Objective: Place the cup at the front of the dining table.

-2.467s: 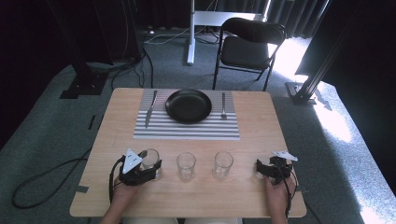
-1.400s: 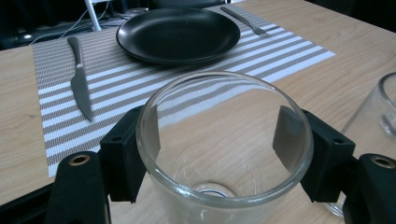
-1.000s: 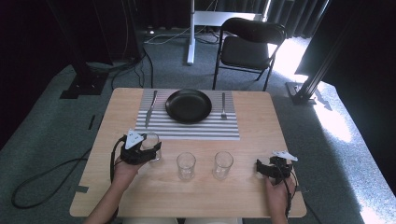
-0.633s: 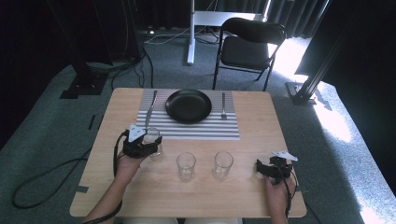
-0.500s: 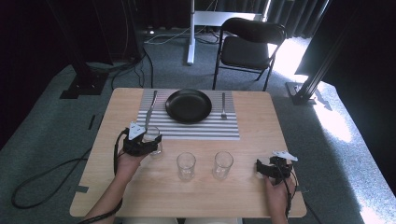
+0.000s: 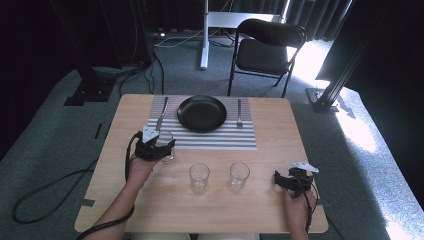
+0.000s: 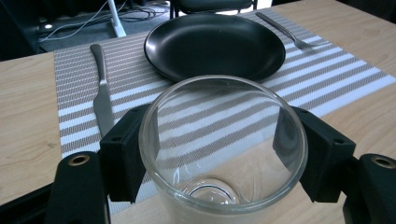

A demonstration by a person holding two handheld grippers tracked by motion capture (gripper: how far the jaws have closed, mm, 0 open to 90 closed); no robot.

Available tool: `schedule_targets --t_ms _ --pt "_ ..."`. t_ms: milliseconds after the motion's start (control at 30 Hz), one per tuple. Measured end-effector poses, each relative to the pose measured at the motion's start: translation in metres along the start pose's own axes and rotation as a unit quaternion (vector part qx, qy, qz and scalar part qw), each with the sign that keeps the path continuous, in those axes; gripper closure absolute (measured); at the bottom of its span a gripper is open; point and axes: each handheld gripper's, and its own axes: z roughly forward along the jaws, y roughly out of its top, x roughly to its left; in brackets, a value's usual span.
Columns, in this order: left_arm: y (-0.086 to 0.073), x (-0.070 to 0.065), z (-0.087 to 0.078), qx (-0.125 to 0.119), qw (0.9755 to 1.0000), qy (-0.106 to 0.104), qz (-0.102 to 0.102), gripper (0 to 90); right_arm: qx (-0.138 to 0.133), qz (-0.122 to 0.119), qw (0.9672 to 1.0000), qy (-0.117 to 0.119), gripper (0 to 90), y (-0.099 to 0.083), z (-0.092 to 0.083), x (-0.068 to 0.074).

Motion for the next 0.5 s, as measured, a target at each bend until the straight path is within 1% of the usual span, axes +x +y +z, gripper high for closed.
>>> schedule_targets --t_ms 67,200,267,433,500 --pt "0.004 0.001 0.002 0.001 1.0 0.0 0.002 29.4 0.0 0.0 1.0 0.0 12.3 0.0 0.0 0.0" --pt "0.015 0.004 0.007 -0.003 1.0 0.009 0.002 29.4 0.0 0.0 1.0 0.0 12.2 0.0 0.0 0.0" --pt "0.02 0.005 0.009 -0.002 0.9999 0.012 0.007 29.4 0.0 0.0 1.0 0.0 12.3 0.0 0.0 0.0" --pt "0.029 0.009 0.015 -0.006 0.9999 0.011 0.0 29.4 0.0 0.0 1.0 0.0 12.2 0.0 0.0 0.0" --pt "0.031 0.011 0.018 -0.009 0.9998 0.016 -0.006 29.4 0.0 0.0 1.0 0.0 12.3 0.0 0.0 0.0"
